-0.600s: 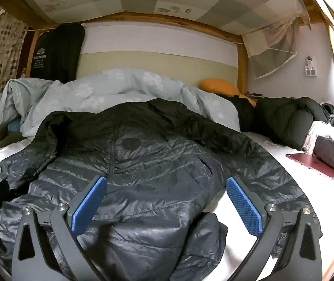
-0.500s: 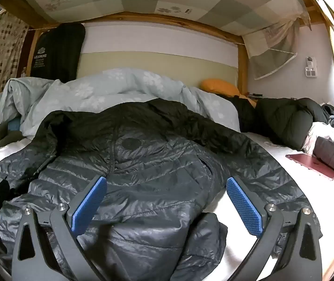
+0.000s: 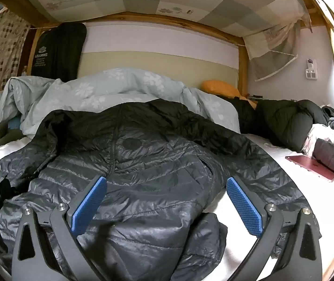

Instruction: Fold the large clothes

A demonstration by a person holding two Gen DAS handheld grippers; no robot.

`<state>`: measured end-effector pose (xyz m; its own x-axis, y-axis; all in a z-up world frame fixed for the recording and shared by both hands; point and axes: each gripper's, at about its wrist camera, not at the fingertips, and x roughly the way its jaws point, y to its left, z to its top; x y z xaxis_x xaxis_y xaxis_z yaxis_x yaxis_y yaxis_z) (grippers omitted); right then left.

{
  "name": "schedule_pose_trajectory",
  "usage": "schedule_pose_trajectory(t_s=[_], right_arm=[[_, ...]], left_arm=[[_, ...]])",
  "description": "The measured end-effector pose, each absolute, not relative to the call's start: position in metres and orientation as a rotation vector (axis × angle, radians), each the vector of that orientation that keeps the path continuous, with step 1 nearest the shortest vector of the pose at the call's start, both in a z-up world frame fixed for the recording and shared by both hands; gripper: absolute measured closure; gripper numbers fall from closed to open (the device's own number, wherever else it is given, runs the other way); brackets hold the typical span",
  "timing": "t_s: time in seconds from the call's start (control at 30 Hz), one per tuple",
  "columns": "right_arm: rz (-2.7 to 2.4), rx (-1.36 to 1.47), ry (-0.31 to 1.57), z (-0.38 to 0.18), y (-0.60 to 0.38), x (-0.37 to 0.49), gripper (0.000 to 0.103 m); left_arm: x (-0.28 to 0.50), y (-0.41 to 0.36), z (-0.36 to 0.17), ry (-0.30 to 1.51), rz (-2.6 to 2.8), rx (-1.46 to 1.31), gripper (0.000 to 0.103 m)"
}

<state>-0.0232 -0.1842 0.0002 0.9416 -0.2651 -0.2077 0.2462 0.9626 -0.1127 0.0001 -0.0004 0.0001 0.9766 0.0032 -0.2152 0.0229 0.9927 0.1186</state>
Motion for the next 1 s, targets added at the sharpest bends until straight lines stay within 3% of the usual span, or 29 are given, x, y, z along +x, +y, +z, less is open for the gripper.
schedule_pose_trajectory(t_s=[1.0], right_arm=[[-0.254,-0.14,0.214,-0.001,-0.172,-0.029,0.0]], left_arm=[[-0.002,0.003,0.002,0.208,-0.007,0.115,0.0]])
